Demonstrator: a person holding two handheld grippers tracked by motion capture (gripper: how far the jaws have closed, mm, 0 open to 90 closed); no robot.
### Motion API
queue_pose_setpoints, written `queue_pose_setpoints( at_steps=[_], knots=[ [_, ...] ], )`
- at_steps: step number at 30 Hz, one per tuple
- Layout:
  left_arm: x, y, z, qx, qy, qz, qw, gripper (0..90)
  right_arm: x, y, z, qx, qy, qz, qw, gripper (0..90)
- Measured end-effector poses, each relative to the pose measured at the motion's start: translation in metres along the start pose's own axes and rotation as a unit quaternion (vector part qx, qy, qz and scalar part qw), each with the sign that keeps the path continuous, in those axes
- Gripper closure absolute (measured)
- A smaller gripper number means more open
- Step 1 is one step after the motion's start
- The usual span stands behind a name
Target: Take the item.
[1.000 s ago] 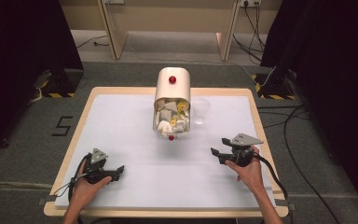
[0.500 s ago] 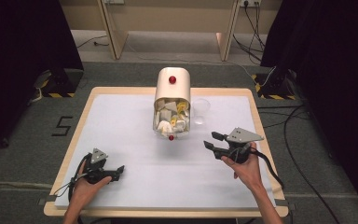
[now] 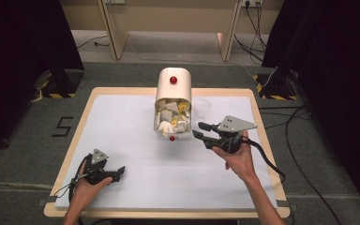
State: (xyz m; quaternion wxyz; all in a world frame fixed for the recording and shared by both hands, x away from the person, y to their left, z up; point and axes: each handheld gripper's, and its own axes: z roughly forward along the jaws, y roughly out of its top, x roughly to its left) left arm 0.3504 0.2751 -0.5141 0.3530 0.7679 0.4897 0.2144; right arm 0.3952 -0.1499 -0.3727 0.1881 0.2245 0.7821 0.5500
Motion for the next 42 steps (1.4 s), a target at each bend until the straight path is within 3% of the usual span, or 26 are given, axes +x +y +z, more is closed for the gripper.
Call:
queue_pose_setpoints(
  at_steps=[6, 16, 26, 32, 37, 42],
  knots=[
    [0.000, 0.000, 0.000, 0.000, 0.000, 0.000, 1.0000, 9.2, 0.000, 0.007, 0.020, 0.012, 0.011, -0.005, 0.9999, 65.4],
    [0.000, 0.000, 0.000, -0.001, 0.000, -0.001, 1.0000, 9.2, -0.002, 0.013, 0.046, 0.036, 0.009, -0.005, 0.9993, 66.3],
    [0.000, 0.000, 0.000, -0.001, 0.000, -0.001, 1.0000, 9.2, -0.001, 0.013, 0.060, 0.064, 0.013, -0.010, 0.9978, 66.1],
    [0.000, 0.000, 0.000, -0.001, 0.000, -0.001, 1.0000, 9.2, -0.005, 0.012, 0.067, 0.080, 0.008, -0.001, 0.9968, 67.1],
    [0.000, 0.000, 0.000, -0.001, 0.000, -0.001, 1.0000, 9.2, -0.006, 0.011, 0.070, 0.092, 0.010, -0.001, 0.9957, 78.2],
    [0.000, 0.000, 0.000, -0.001, 0.000, -0.001, 1.0000, 9.2, -0.008, 0.011, 0.070, 0.085, 0.016, 0.003, 0.9963, 88.3]
  ],
)
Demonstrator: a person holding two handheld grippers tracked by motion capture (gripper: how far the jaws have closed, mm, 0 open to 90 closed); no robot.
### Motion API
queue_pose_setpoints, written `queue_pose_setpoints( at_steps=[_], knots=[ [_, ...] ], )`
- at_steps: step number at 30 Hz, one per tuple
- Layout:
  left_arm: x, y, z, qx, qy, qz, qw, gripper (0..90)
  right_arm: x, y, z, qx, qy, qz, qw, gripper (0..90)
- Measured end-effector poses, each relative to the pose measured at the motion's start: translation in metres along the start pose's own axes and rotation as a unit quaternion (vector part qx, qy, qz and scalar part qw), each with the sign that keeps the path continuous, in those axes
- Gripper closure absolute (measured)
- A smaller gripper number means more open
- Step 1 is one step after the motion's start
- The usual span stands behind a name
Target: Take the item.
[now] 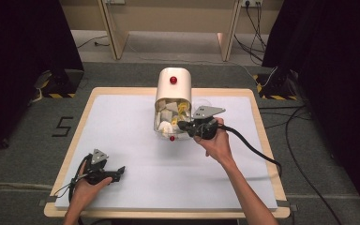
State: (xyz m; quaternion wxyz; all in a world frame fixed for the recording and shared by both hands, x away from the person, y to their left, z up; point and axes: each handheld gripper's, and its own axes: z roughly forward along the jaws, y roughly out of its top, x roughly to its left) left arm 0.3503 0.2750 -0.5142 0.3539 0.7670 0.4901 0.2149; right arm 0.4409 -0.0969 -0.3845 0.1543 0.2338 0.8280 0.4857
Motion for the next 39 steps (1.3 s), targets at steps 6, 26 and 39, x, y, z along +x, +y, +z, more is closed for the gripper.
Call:
queue_pose_setpoints(
  at_steps=[6, 26, 39],
  knots=[
    [0.000, 0.000, 0.000, 0.000, 0.000, 0.000, 1.0000, 9.2, 0.000, 0.005, -0.009, -0.028, 0.003, 0.004, 0.9996, 89.6],
    [0.000, 0.000, 0.000, 0.000, 0.000, 0.000, 1.0000, 9.2, 0.002, 0.025, -0.045, -0.103, 0.003, 0.003, 0.9947, 89.7],
    [0.000, 0.000, 0.000, 0.000, 0.000, 0.000, 1.0000, 9.2, -0.006, 0.031, -0.087, -0.141, -0.022, 0.007, 0.9898, 89.7]
  ],
)
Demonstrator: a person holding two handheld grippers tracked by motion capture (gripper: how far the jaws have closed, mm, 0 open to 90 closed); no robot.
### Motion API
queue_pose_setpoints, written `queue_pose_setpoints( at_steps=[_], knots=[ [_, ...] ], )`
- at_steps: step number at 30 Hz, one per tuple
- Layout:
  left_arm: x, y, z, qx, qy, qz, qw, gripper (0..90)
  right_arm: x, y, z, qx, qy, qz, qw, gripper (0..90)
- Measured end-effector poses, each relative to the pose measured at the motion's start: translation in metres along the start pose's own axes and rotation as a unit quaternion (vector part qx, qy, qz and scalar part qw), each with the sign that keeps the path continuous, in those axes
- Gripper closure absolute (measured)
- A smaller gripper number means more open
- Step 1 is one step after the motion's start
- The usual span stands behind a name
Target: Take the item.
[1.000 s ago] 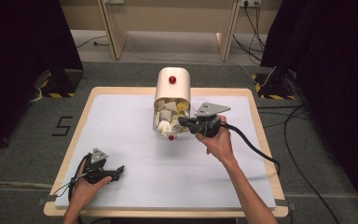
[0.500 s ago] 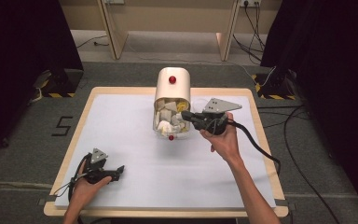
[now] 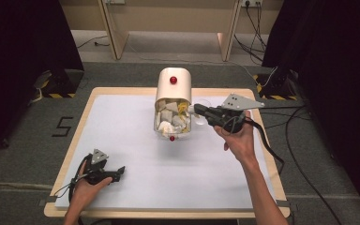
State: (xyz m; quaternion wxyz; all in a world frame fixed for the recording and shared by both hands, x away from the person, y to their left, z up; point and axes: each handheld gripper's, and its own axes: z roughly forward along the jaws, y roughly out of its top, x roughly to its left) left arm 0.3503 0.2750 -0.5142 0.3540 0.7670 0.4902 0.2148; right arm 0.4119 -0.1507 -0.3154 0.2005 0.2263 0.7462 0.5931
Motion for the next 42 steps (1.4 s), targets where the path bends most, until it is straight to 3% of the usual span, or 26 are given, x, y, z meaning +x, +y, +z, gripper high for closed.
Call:
queue_pose_setpoints(
  at_steps=[8, 15, 23, 42],
  knots=[
    [0.000, 0.000, 0.000, 0.000, 0.000, 0.000, 1.0000, 9.2, -0.015, 0.002, -0.026, -0.011, -0.035, 0.009, 0.9993, 89.7],
    [0.000, 0.000, 0.000, 0.000, 0.001, 0.000, 1.0000, 9.2, -0.029, -0.005, -0.033, -0.004, -0.059, 0.017, 0.9981, 89.7],
    [0.000, 0.000, 0.000, 0.000, 0.000, 0.000, 1.0000, 9.2, -0.043, -0.016, -0.026, 0.016, -0.080, 0.024, 0.9964, 89.7],
    [0.000, 0.000, 0.000, 0.000, 0.000, 0.001, 1.0000, 9.2, -0.077, -0.038, 0.007, 0.041, -0.097, 0.044, 0.9934, 89.7]
  ],
)
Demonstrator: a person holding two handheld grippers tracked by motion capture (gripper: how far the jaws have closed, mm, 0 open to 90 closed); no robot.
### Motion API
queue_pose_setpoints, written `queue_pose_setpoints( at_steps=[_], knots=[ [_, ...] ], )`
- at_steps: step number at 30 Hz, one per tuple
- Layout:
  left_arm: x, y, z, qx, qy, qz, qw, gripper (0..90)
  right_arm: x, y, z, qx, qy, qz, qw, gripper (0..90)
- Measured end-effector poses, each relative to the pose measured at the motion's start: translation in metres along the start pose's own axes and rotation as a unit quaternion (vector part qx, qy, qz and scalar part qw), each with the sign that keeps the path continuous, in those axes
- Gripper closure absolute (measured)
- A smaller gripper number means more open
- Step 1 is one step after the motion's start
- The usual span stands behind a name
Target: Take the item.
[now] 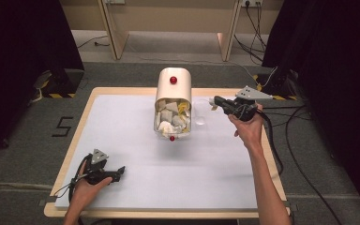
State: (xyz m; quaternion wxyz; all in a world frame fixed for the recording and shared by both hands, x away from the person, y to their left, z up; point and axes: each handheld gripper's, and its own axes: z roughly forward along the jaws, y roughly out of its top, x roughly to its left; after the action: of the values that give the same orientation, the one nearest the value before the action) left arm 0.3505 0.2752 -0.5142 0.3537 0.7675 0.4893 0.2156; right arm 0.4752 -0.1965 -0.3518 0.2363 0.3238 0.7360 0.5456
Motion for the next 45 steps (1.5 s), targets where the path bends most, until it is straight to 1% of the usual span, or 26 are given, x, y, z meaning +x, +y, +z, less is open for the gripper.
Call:
queue_pose_setpoints(
  at_steps=[8, 23, 38, 45],
  knots=[
    [0.000, 0.000, 0.000, 0.000, 0.000, -0.001, 1.0000, 9.2, -0.006, 0.000, 0.013, -0.004, 0.002, 0.009, 0.9999, 89.7],
    [0.000, 0.000, 0.000, 0.001, 0.000, -0.001, 1.0000, 9.2, -0.007, 0.008, 0.034, 0.001, 0.007, 0.006, 1.0000, 89.7],
    [0.000, 0.000, 0.000, 0.001, 0.000, -0.001, 1.0000, 9.2, -0.009, 0.009, 0.048, 0.008, 0.014, 0.013, 0.9998, 89.7],
    [0.000, 0.000, 0.000, 0.001, 0.000, 0.000, 1.0000, 9.2, -0.007, 0.008, 0.053, 0.014, 0.016, 0.011, 0.9997, 89.7]
  ],
)
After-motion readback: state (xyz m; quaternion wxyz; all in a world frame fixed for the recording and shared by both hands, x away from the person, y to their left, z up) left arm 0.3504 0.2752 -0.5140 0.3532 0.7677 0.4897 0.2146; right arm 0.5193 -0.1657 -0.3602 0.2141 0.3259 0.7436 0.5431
